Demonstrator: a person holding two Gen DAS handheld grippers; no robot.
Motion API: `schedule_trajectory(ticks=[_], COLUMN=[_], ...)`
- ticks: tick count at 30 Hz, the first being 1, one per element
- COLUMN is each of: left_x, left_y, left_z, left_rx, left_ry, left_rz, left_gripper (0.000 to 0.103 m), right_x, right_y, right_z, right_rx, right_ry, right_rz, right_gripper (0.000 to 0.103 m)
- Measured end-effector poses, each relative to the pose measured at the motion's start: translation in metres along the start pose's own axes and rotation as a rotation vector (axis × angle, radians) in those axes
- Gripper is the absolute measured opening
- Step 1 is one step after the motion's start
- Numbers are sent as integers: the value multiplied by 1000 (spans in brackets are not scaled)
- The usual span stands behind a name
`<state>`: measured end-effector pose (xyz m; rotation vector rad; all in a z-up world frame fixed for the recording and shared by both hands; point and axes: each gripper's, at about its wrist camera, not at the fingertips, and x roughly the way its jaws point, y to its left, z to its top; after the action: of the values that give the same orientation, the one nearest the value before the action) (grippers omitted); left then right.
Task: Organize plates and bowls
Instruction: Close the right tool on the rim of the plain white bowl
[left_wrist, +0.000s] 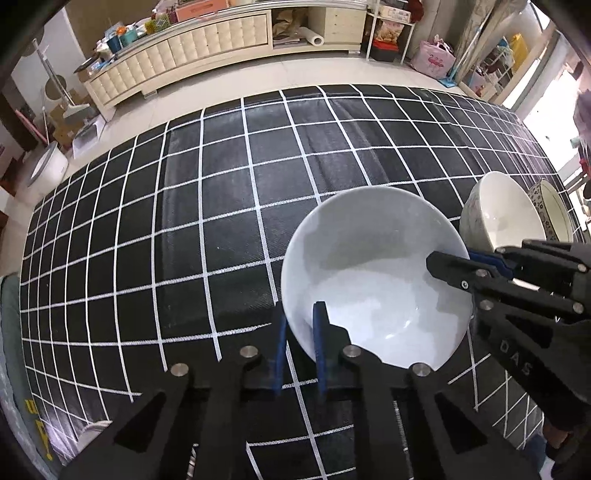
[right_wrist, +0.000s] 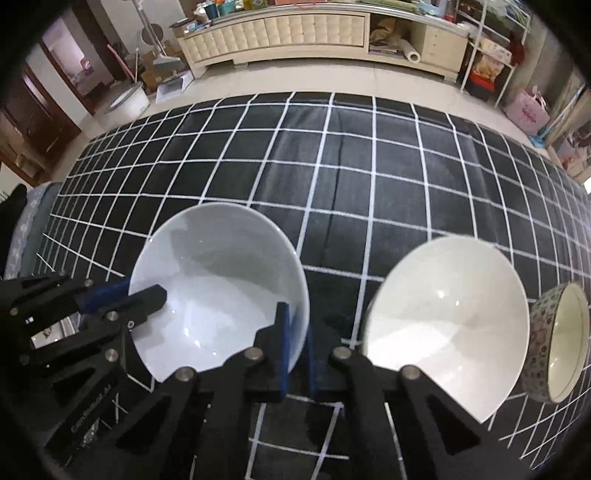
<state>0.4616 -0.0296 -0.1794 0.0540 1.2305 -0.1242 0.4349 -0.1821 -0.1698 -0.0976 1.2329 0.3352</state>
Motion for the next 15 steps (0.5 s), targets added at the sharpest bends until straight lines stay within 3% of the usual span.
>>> schedule_trajectory(ticks=[9, 15], left_x=[-43, -71], left_y=[-11, -18], left_z=[-29, -70], left_rx=[10, 11], left_ry=[-31, -38], left_rz=[19, 15], left_gripper=[11, 11], right_x=[-35, -58], right_y=[17, 35], right_z=[-27, -59], right_rx=[6, -5], right_ry=[-22, -23], right_rz=[11, 9], right_gripper=[10, 10])
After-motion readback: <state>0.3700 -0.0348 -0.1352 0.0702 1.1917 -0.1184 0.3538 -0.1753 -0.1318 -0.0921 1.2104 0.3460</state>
